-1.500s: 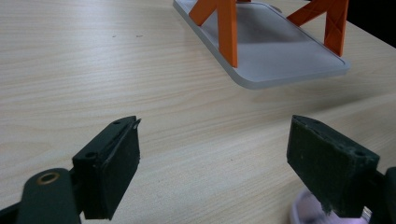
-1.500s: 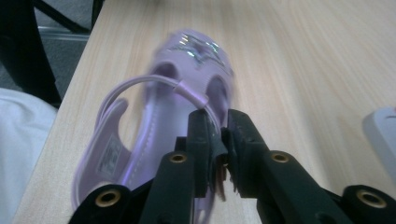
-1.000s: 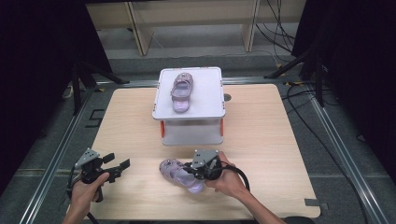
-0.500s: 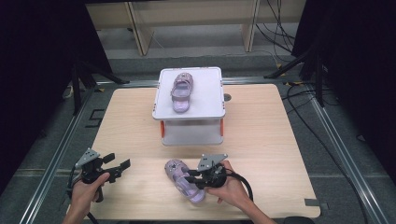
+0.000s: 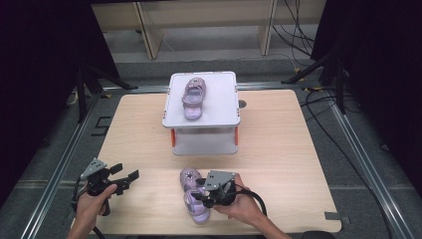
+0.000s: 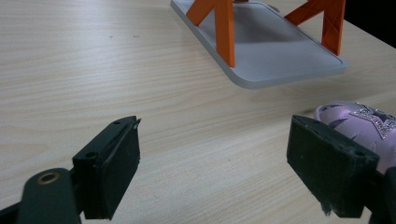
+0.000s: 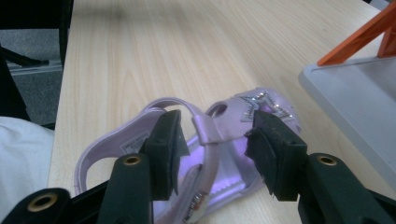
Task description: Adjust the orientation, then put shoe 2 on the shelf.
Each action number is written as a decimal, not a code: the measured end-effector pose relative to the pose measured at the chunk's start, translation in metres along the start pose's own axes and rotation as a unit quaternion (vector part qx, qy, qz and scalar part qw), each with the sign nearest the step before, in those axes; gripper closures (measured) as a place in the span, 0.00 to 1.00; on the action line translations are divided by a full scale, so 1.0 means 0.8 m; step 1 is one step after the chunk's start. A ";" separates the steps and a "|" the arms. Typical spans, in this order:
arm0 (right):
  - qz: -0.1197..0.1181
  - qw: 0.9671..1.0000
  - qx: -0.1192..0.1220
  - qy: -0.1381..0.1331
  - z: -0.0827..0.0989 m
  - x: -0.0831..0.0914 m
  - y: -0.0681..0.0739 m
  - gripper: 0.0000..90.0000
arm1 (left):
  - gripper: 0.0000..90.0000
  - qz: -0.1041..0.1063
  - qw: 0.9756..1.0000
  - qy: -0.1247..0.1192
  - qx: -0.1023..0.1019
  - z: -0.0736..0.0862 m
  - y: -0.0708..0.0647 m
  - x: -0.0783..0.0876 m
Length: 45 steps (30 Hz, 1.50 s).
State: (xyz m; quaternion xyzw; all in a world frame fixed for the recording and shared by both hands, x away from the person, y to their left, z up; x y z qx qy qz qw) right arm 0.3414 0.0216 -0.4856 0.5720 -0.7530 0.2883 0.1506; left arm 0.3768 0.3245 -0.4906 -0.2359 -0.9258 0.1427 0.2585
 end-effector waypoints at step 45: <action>0.025 0.999 -0.001 -0.020 -0.017 0.013 -0.011 0.93 | 0.18 -0.001 1.000 0.003 -0.013 -0.001 0.001 0.000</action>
Point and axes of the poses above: each handheld gripper's, and its own axes: x roughly backward along the jaws, z roughly out of its underside, y roughly to its left, the point moved 6 cm from there along -x, roughly forward along the jaws, and after that the axes turned 11 degrees about x, right-handed, at the moved point
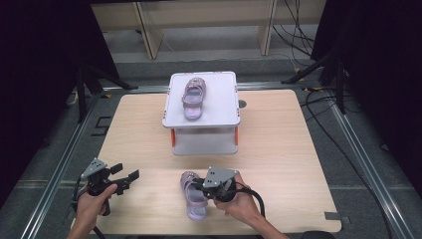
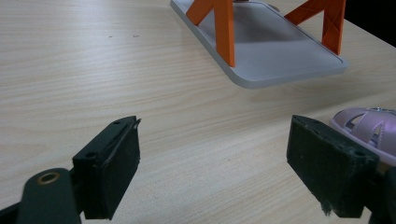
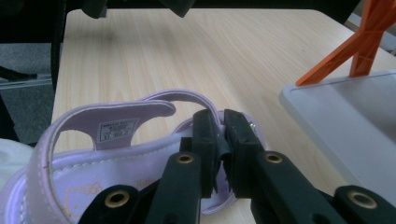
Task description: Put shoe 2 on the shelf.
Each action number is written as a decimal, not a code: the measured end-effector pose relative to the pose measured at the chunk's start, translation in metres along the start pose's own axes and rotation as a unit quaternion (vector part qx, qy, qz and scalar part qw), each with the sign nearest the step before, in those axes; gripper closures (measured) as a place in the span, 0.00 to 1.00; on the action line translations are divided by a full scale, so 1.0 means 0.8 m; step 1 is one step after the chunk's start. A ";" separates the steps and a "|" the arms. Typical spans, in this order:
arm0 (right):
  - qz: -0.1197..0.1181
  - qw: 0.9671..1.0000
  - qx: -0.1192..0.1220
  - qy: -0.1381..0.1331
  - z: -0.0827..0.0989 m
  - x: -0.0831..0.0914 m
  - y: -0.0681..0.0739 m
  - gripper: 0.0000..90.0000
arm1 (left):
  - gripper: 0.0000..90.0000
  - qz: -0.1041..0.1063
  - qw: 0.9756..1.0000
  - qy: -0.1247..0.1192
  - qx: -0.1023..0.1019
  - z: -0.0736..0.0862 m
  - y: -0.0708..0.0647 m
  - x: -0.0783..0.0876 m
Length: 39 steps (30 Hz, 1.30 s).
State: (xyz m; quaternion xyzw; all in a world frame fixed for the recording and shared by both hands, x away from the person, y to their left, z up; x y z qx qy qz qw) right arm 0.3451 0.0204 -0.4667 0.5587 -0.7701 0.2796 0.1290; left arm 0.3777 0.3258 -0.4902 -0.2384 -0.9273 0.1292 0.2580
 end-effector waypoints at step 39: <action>0.100 0.989 -0.054 -0.094 -0.093 0.144 -0.128 0.93 | 0.18 0.000 1.000 -0.003 0.008 0.000 0.000 0.000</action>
Point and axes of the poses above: each handheld gripper's, and its own axes: x roughly backward along the jaws, z roughly out of its underside, y roughly to its left, the point moved 6 cm from there along -x, roughly forward along the jaws, and after that the axes turned 11 degrees about x, right-handed, at the moved point
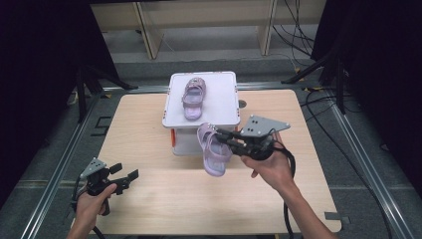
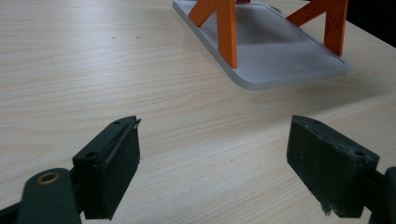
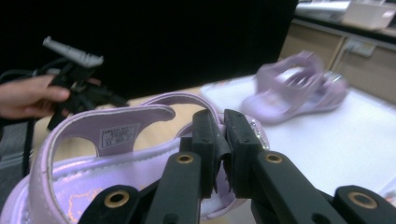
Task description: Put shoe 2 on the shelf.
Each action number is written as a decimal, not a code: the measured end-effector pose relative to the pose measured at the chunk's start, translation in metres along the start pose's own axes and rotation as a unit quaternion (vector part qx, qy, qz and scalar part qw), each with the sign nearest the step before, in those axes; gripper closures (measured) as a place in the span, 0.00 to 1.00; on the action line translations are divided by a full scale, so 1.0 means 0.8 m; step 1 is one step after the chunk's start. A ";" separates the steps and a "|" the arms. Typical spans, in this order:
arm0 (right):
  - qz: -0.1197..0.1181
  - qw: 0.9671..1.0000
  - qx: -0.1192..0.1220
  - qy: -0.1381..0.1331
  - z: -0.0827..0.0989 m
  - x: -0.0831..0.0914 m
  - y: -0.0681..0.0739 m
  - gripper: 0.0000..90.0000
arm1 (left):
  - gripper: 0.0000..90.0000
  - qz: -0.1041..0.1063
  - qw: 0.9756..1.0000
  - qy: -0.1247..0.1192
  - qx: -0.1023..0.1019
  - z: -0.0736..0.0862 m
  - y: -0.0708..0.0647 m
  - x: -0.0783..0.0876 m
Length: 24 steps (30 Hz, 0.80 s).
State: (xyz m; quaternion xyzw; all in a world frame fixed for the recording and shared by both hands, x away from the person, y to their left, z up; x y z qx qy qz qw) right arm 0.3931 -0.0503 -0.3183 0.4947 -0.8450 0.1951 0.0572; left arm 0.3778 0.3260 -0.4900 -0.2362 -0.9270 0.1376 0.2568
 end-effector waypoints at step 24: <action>0.082 0.996 0.025 0.013 -0.005 -0.055 -0.140 0.93 | 0.19 -0.013 1.000 0.009 0.005 0.002 0.000 0.002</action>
Point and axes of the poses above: each handheld gripper's, and its own axes: x roughly backward along the jaws, z roughly out of its underside, y roughly to its left, the point moved 6 cm from there along -x, roughly forward along the jaws, and after that the axes turned 11 degrees about x, right-handed, at the moved point
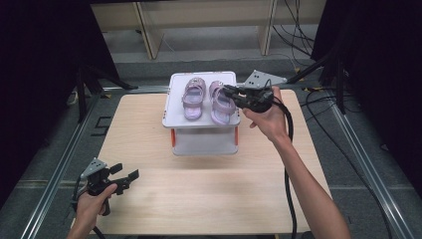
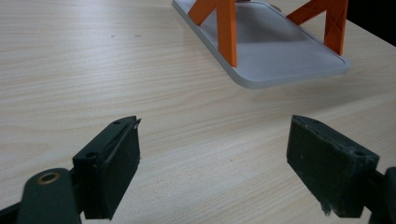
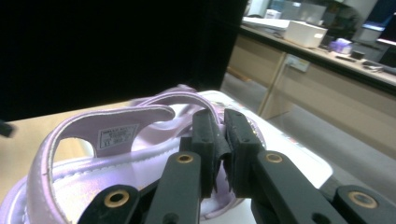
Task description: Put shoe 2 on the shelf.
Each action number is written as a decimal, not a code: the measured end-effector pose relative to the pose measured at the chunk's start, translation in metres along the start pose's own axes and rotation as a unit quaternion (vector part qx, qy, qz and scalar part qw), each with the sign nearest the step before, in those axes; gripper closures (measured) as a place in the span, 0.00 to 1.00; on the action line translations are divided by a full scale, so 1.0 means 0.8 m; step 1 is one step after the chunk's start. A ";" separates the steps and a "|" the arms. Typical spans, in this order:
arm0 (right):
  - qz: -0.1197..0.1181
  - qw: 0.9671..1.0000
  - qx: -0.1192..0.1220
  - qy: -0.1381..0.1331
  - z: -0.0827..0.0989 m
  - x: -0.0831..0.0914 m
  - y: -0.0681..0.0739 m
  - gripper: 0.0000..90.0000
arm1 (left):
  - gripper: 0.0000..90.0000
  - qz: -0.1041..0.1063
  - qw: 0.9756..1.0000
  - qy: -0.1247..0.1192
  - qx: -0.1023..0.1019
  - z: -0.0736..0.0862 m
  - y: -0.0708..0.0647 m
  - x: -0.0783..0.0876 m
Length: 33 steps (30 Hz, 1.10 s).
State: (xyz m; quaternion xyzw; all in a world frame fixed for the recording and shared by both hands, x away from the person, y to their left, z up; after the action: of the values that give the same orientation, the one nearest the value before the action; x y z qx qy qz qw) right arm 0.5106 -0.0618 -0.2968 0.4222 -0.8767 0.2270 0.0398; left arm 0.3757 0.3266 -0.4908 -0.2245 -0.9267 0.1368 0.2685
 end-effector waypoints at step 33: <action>-0.007 0.998 0.035 0.056 0.032 -0.093 -0.022 0.82 | 0.19 0.005 1.000 -0.006 0.008 0.000 -0.002 -0.001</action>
State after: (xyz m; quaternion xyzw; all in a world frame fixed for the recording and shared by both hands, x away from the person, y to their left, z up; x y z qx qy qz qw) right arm 0.5744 -0.0288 -0.3327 0.4161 -0.8616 0.2806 0.0758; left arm 0.3754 0.3252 -0.4907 -0.2259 -0.9261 0.1469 0.2641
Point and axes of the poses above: each handheld gripper's, and its own axes: x roughly backward along the jaws, z roughly out of its underside, y roughly to its left, the point moved 6 cm from there along -x, roughly forward along the jaws, and after that the axes turned 11 degrees about x, right-handed, at the moved point
